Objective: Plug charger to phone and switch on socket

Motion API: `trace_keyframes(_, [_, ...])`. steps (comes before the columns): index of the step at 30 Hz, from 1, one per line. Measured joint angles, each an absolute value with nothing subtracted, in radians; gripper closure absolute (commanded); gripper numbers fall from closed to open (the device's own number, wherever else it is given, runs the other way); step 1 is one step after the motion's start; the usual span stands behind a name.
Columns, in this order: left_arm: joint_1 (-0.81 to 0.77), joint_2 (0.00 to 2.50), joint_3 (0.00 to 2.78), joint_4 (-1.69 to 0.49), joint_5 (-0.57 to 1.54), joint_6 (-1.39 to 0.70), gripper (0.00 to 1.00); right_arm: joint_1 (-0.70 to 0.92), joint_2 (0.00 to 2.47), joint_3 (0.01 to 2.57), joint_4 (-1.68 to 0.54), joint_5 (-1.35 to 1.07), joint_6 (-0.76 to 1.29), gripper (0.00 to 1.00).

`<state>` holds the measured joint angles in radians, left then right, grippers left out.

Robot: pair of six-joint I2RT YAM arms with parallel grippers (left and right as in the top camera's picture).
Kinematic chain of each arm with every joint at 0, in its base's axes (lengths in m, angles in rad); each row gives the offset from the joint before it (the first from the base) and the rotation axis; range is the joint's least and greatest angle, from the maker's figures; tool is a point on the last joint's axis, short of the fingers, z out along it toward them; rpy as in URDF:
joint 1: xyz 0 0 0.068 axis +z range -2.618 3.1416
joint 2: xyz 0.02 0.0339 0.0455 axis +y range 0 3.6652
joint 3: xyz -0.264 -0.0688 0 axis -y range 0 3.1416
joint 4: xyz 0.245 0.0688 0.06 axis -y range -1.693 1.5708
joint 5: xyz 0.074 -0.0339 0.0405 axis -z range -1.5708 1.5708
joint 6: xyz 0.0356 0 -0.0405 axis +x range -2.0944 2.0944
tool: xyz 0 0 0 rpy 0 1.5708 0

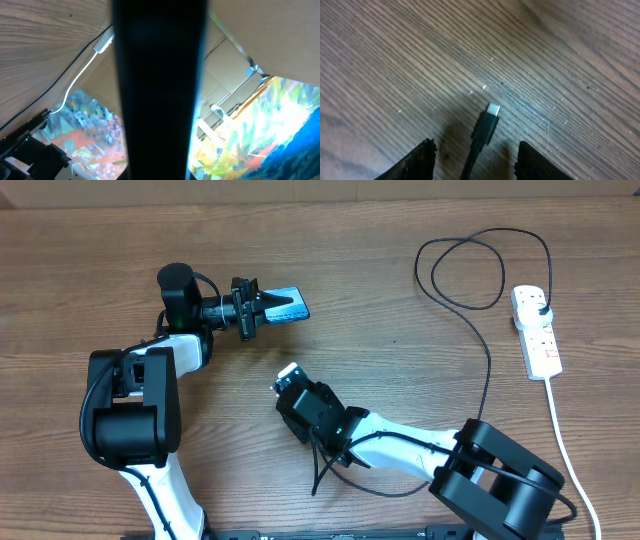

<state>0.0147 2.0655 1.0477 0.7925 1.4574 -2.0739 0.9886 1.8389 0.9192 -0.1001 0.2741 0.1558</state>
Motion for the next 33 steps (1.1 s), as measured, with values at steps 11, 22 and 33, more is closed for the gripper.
trace_keyframes(11, [0.015, 2.065, 1.048, 0.793, 1.465, -2.074, 0.96, 0.990, 1.897, 0.947, -0.074, 0.291, 0.152, 0.86])
trace_keyframes(22, [0.015, 2.065, 1.048, 0.793, 1.466, -2.074, 0.95, 0.991, 1.885, 1.014, -0.304, 0.302, 0.276, 0.96])
trace_keyframes(33, [0.015, 2.065, 1.048, 0.809, 1.462, -2.073, 0.95, 0.883, 1.625, 1.000, -0.492, 0.127, 0.438, 0.96])
